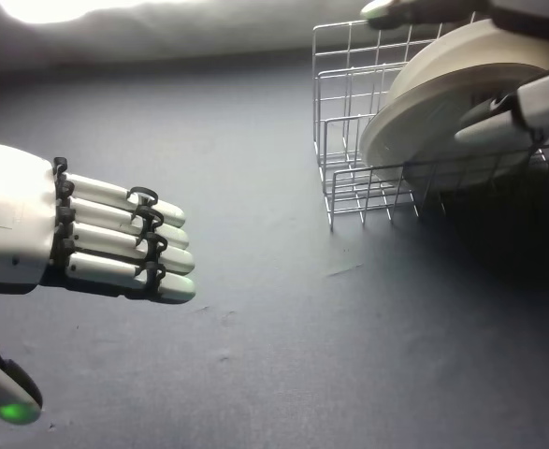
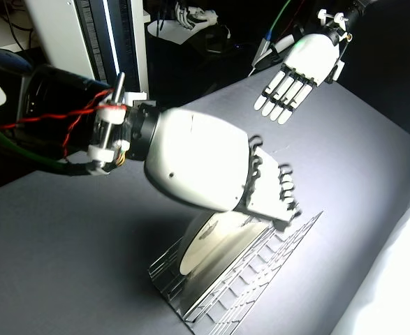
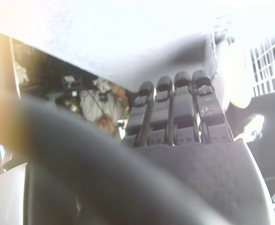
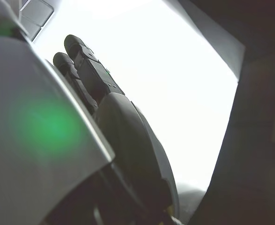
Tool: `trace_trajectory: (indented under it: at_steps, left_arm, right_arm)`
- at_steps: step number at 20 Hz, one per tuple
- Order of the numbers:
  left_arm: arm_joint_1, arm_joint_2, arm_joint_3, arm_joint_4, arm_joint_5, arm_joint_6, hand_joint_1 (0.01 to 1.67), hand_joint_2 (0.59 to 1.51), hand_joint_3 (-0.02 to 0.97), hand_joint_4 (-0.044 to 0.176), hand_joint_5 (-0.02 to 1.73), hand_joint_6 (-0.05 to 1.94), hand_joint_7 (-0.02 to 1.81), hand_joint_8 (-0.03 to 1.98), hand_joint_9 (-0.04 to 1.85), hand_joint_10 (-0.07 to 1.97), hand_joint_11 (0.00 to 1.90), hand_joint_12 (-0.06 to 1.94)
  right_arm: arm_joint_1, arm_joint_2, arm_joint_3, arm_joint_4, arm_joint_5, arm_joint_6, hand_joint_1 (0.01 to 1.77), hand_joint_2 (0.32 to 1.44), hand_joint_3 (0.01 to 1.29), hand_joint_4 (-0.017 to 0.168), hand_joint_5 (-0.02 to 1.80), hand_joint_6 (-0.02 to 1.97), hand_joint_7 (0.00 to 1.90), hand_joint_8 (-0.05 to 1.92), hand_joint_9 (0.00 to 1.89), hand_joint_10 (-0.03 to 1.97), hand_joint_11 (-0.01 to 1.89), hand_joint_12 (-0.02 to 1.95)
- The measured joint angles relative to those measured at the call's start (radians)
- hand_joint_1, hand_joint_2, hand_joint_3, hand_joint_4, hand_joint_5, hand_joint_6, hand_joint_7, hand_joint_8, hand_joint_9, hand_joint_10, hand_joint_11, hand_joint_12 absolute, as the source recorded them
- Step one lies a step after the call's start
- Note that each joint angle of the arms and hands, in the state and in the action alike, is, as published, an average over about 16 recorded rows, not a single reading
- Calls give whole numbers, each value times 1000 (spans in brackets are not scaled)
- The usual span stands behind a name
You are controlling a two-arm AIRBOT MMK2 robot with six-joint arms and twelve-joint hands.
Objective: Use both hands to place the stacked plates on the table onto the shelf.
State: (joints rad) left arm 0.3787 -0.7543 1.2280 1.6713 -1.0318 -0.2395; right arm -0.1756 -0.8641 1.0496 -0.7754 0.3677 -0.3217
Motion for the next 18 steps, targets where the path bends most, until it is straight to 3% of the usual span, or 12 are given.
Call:
trace_trajectory:
  at_steps: [11, 18]
  left_arm:
    - [-11, -3, -16, 25, 0, -6, 15, 1127, 3, 0, 22, 7, 20, 7, 20, 5, 14, 12]
    - [-19, -3, -27, 45, -2, -6, 15, 1127, 3, -1, 22, 7, 20, 8, 20, 4, 14, 12]
  right_arm:
    - [-49, -23, -11, -251, 352, -74, 970, 975, 15, 5, 309, 31, 336, 7, 326, 10, 22, 889]
    - [-67, -24, -11, -316, 448, -109, 959, 976, 15, 5, 321, 32, 350, 7, 341, 10, 23, 897]
